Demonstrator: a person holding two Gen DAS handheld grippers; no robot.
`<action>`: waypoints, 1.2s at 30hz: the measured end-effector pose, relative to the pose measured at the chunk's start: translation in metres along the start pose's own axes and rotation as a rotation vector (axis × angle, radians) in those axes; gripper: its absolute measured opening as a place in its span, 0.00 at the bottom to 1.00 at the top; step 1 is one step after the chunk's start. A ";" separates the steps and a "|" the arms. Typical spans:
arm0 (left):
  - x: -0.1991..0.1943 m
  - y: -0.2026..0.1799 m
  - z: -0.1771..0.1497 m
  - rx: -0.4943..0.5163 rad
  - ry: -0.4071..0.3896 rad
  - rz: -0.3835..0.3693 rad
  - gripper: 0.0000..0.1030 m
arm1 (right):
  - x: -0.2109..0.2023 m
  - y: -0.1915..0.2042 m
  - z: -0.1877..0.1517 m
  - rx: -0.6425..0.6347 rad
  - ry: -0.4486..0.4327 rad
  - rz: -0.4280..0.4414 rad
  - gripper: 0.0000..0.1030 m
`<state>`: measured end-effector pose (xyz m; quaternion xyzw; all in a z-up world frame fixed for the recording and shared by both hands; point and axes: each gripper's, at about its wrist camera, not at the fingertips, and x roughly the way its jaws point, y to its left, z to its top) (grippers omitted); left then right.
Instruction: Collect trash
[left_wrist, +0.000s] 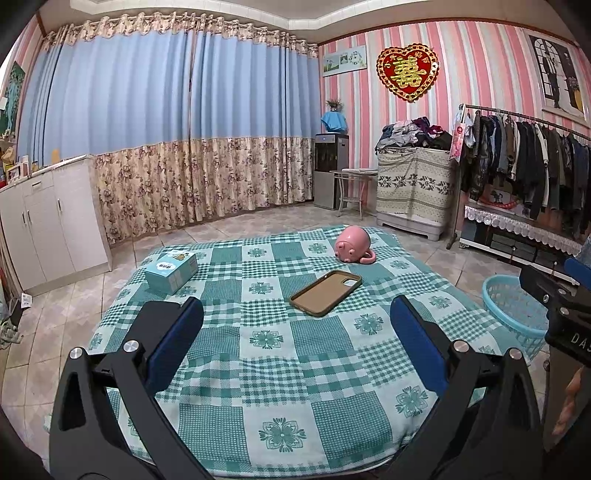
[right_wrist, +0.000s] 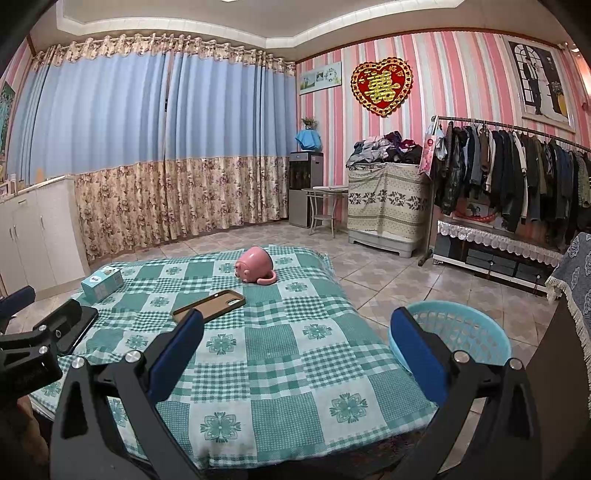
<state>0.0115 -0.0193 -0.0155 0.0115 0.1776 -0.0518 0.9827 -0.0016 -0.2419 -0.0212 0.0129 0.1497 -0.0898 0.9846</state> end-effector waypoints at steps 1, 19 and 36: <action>0.000 0.000 0.000 0.000 0.001 -0.001 0.95 | 0.000 0.000 0.000 0.001 0.000 -0.001 0.96; 0.000 -0.002 -0.001 0.004 -0.002 0.002 0.95 | 0.002 0.001 -0.003 0.005 -0.003 -0.001 0.96; 0.001 -0.001 -0.001 0.002 -0.003 0.003 0.95 | 0.002 0.001 -0.004 0.007 -0.003 -0.001 0.96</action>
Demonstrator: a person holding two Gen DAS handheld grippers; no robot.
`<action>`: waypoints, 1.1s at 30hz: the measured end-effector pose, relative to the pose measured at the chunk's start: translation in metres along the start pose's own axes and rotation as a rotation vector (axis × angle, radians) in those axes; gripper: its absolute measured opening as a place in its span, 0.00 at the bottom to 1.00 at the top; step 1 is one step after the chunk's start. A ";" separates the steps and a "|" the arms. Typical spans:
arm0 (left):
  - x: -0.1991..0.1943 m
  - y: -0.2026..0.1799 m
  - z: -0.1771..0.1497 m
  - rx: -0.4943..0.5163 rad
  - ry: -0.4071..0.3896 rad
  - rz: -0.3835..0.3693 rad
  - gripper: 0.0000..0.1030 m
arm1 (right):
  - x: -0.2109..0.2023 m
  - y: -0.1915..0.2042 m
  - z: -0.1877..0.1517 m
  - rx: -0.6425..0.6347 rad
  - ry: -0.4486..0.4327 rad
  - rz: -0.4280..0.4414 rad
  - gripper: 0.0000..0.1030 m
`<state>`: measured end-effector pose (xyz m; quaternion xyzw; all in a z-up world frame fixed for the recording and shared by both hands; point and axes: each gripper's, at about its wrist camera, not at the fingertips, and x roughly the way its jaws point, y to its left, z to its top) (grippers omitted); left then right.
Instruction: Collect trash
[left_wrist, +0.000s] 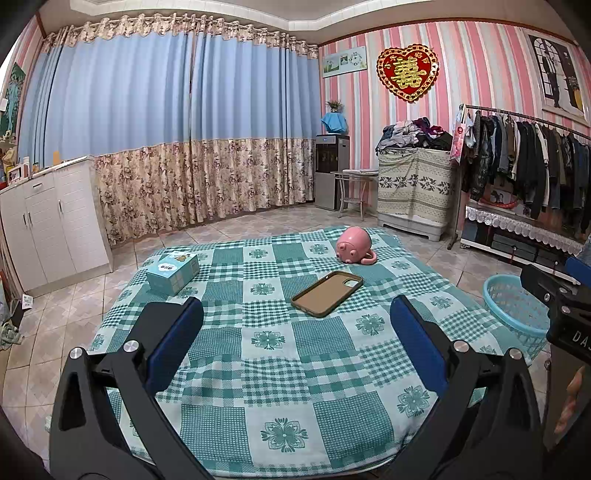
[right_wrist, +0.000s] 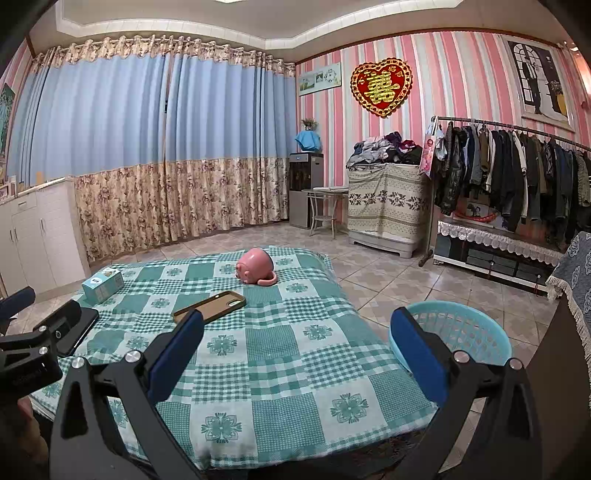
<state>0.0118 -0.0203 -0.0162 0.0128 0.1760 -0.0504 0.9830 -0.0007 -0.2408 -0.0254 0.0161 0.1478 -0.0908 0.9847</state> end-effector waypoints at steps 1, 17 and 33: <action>0.000 0.000 0.000 -0.001 0.000 0.000 0.95 | 0.000 0.000 0.000 0.000 0.000 0.000 0.96; 0.000 0.000 0.000 0.000 -0.001 0.000 0.95 | 0.001 0.002 -0.001 -0.002 0.000 0.002 0.96; -0.001 0.001 0.000 0.001 0.000 0.002 0.95 | 0.002 0.003 -0.001 -0.001 0.002 0.001 0.96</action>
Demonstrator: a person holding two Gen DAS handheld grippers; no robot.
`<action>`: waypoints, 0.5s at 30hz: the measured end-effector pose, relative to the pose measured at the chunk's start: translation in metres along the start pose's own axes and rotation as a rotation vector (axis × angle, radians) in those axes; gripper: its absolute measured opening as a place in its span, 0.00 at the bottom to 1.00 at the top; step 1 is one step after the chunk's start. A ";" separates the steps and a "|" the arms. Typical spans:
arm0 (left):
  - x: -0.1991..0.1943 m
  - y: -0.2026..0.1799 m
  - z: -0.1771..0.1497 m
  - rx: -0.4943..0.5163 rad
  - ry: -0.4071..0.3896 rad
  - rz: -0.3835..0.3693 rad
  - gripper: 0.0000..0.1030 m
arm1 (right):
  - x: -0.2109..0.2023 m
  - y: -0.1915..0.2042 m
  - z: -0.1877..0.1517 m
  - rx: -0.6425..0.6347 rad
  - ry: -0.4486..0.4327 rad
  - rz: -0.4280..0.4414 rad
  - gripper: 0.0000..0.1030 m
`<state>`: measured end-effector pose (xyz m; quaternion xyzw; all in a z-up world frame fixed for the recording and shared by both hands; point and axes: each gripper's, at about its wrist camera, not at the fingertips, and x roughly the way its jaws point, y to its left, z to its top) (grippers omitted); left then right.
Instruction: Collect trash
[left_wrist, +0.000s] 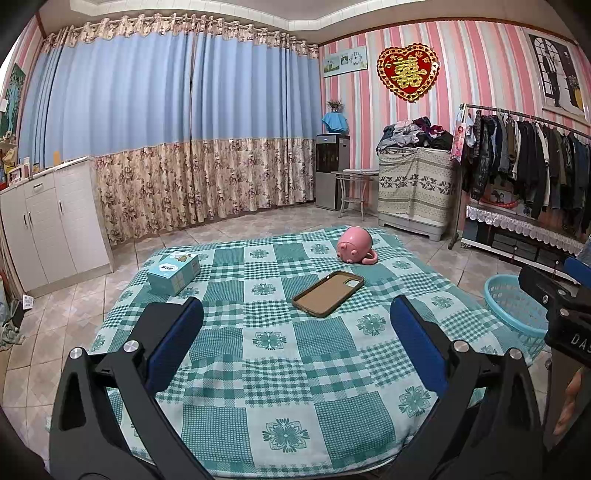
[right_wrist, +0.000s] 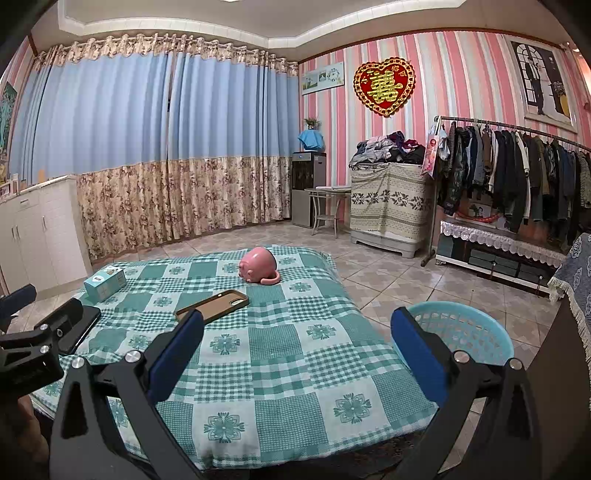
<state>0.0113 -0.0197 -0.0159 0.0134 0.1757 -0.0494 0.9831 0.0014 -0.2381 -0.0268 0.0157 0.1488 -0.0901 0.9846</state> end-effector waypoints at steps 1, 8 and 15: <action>0.000 0.000 0.000 0.000 0.000 0.000 0.95 | 0.000 0.000 0.000 0.000 -0.001 0.000 0.96; 0.000 0.000 0.000 0.000 0.000 0.000 0.95 | 0.000 0.000 0.000 0.001 0.000 0.000 0.96; 0.000 0.001 0.000 0.003 -0.005 0.003 0.95 | 0.000 -0.001 0.001 0.001 -0.001 0.000 0.96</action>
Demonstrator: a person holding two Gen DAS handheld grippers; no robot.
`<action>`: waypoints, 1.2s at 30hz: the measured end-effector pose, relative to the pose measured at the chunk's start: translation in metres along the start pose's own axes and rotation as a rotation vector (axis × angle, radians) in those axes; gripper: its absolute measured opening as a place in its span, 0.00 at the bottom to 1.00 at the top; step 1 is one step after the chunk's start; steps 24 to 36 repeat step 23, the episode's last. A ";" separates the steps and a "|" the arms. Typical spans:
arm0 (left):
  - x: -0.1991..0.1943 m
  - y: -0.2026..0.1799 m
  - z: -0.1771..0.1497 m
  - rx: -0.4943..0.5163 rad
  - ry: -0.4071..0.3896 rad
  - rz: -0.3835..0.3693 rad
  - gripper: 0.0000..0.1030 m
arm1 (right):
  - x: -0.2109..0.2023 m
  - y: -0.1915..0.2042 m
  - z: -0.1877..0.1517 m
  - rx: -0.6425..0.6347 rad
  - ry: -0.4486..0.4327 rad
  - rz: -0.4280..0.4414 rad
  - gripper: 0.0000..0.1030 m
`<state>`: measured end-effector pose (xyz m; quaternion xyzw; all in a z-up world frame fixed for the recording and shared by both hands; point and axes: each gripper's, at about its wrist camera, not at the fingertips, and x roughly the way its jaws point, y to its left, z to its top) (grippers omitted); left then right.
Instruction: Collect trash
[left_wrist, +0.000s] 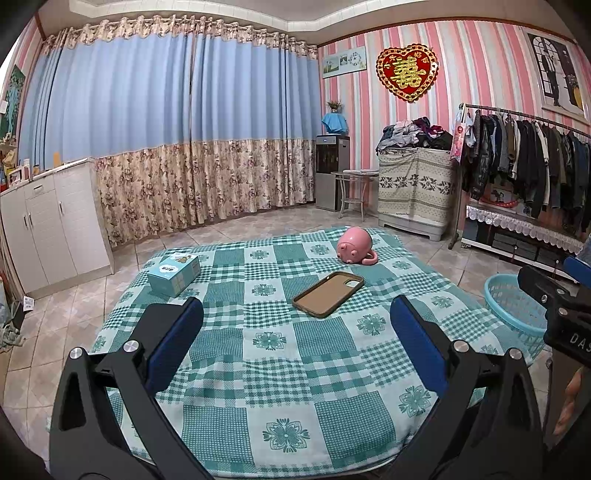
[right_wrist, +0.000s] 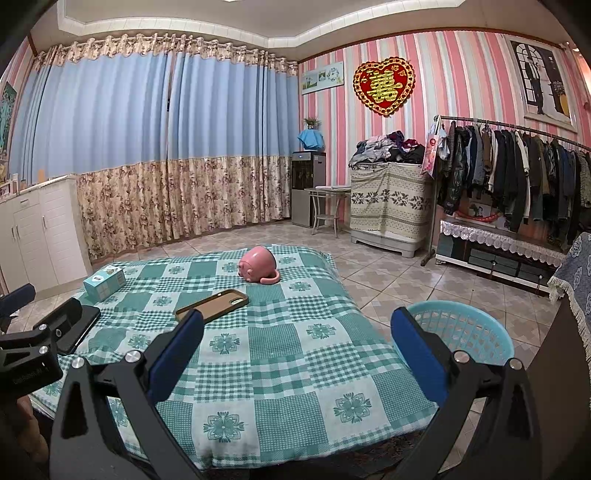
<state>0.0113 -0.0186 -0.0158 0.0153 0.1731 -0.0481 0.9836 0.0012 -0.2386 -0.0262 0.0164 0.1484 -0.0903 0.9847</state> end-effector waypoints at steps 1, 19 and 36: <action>0.000 -0.001 0.000 0.000 0.002 0.000 0.95 | 0.000 0.000 0.000 0.000 0.000 0.000 0.96; -0.009 0.001 0.005 0.009 -0.028 0.008 0.95 | 0.001 0.001 -0.002 -0.003 -0.003 0.003 0.96; -0.010 0.001 0.006 0.002 -0.023 0.006 0.95 | 0.001 0.001 -0.002 -0.003 -0.003 0.002 0.96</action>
